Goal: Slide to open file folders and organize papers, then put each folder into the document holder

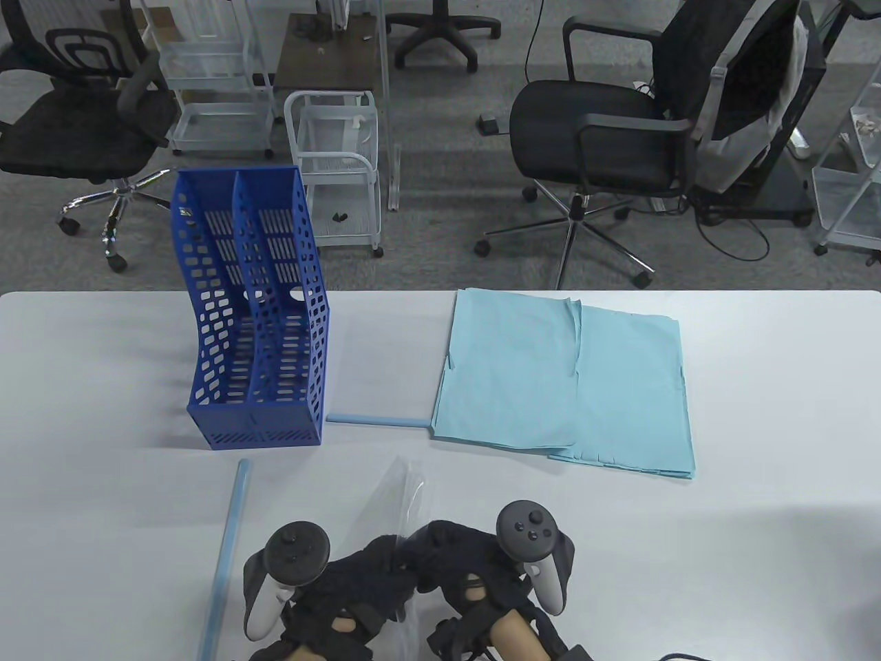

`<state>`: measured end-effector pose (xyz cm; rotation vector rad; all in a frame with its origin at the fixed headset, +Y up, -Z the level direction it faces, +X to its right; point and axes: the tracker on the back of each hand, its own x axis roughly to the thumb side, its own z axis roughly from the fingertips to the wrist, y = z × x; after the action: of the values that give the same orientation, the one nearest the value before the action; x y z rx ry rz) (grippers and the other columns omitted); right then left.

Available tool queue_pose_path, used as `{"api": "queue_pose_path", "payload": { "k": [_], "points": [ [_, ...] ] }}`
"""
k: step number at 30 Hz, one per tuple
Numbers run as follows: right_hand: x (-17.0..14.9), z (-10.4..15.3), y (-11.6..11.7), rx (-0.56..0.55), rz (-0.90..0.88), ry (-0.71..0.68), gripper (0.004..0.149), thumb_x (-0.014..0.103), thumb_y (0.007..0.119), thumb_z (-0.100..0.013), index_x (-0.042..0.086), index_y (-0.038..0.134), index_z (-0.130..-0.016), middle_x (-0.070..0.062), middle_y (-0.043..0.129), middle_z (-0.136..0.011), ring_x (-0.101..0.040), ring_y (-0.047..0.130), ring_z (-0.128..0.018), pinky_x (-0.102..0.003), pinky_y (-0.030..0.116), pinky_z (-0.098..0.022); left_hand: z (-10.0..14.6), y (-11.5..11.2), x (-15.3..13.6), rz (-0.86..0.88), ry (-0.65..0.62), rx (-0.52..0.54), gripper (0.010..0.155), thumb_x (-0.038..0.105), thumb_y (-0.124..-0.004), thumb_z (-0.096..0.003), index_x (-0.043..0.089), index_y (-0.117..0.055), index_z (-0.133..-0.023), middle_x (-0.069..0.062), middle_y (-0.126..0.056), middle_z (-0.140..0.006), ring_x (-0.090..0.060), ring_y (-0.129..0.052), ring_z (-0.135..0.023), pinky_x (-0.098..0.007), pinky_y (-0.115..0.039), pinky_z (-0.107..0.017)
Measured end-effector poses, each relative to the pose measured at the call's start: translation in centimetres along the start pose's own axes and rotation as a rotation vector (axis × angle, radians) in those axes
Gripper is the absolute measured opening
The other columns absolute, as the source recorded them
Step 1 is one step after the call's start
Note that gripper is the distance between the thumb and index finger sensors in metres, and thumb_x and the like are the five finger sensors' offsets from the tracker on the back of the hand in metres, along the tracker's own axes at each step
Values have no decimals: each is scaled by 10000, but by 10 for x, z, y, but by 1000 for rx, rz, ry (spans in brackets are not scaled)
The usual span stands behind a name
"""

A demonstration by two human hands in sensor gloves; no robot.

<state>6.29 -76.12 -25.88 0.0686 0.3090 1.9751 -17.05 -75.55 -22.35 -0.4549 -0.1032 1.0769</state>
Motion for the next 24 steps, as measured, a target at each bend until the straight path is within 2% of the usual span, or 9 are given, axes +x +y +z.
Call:
{"api": "queue_pose_path", "payload": {
  "k": [4, 7, 12, 14, 20, 24],
  "points": [
    [3, 0, -15, -39, 17, 8, 435, 512, 917, -279, 207, 965, -585, 41, 1097, -400, -163, 1074, -275, -401, 918, -366, 2, 13, -1, -8, 3, 44, 536, 355, -887, -434, 162, -826, -930, -35, -1034, -647, -202, -1134, -376, -428, -938, -338],
    [7, 2, -47, -42, 183, 41, 434, 509, 913, -297, 202, 958, -600, 37, 1092, -417, -170, 1070, -292, -409, 911, -378, 9, 38, 3, -126, 20, 108, 532, 374, -886, -434, 178, -834, -926, -21, -1038, -630, -185, -1124, -358, -415, -934, -333],
    [1, 11, -99, -221, 464, 123, 432, 502, 914, -306, 197, 954, -609, 30, 1086, -427, -181, 1062, -303, -418, 901, -390, 16, 80, -4, -134, 89, 173, 502, 385, -890, -438, 196, -855, -902, -4, -1034, -608, -173, -1096, -336, -409, -916, -337],
    [-5, 13, -114, -255, 541, 159, 434, 504, 911, -307, 201, 951, -615, 31, 1083, -437, -181, 1060, -315, -421, 897, -399, 16, 94, -10, -161, 138, 191, 491, 386, -894, -438, 198, -866, -891, -1, -1035, -600, -170, -1091, -331, -410, -913, -335],
    [-19, 13, -138, -376, 699, 248, 435, 501, 913, -299, 211, 950, -622, 34, 1083, -455, -187, 1060, -342, -428, 891, -419, 12, 122, -31, -252, 302, 202, 468, 404, -893, -449, 213, -883, -876, 11, -1032, -597, -169, -1083, -345, -411, -905, -356],
    [-28, 10, -144, -413, 761, 293, 436, 504, 911, -297, 215, 950, -622, 39, 1083, -457, -184, 1060, -347, -428, 891, -422, 8, 126, -38, -328, 372, 236, 470, 405, -894, -450, 214, -882, -879, 11, -1029, -608, -174, -1083, -359, -415, -903, -367]
  ]
}}
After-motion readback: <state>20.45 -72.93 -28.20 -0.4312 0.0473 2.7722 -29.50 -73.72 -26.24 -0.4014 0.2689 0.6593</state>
